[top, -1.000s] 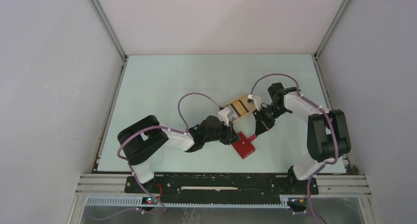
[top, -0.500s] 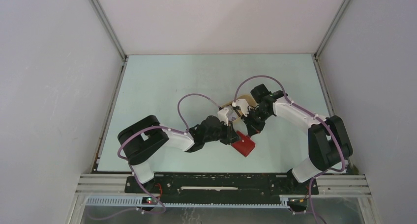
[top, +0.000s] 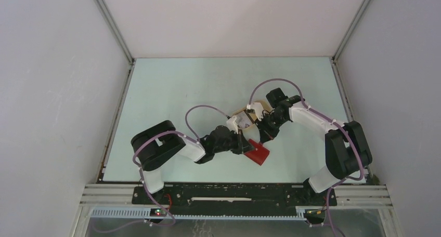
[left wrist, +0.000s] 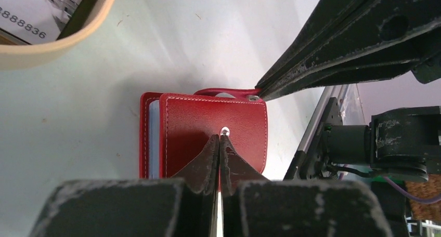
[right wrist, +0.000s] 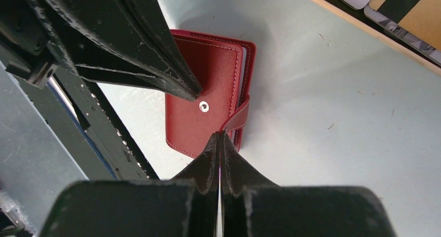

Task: Put the credit cards into the card holder
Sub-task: Close the card holder at the center of the board.

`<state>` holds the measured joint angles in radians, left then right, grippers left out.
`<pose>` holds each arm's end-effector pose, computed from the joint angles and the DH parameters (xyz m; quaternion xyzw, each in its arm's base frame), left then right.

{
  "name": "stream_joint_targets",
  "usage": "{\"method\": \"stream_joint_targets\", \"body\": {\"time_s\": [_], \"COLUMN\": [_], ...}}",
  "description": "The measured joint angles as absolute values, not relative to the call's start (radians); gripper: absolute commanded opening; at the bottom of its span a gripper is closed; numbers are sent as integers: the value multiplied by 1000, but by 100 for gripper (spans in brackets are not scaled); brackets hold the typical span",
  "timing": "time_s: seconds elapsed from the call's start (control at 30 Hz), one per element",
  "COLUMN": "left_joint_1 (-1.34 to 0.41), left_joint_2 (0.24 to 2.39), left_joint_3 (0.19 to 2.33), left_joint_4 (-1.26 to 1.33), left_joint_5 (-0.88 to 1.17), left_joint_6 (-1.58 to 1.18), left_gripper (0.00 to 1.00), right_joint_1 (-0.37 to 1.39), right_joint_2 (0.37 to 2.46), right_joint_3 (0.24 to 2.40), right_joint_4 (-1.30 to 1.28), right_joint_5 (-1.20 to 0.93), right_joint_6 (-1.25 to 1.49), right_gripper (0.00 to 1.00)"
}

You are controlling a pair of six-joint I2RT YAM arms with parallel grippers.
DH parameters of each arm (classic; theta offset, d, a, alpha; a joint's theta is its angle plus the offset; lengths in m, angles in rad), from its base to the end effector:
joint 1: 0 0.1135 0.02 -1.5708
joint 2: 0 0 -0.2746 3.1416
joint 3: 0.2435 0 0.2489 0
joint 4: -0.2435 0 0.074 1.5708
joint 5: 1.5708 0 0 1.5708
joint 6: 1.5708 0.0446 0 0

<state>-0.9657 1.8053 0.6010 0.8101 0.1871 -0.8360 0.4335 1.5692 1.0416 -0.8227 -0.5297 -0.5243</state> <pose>0.1838 -0.2804 0.1313 0.1054 0.8231 -0.4814 0.2822 0.2474 0.1394 0.2086 -0.4676 0.8381 0.2551 0.1179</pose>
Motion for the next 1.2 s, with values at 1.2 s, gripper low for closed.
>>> {"method": "stream_joint_targets", "body": {"time_s": [1.2], "left_joint_1": [-933], "left_joint_2": [1865], "left_joint_3": [550], "left_joint_4": [983], "left_joint_5": [215], "left_joint_6": [-944], "left_gripper": [0], "right_joint_1": [537], "right_joint_2": [1649], "right_joint_3": [1042], "right_joint_4": [-772], "right_joint_5": [-524], "right_joint_6": [-518], "right_gripper": [0]}}
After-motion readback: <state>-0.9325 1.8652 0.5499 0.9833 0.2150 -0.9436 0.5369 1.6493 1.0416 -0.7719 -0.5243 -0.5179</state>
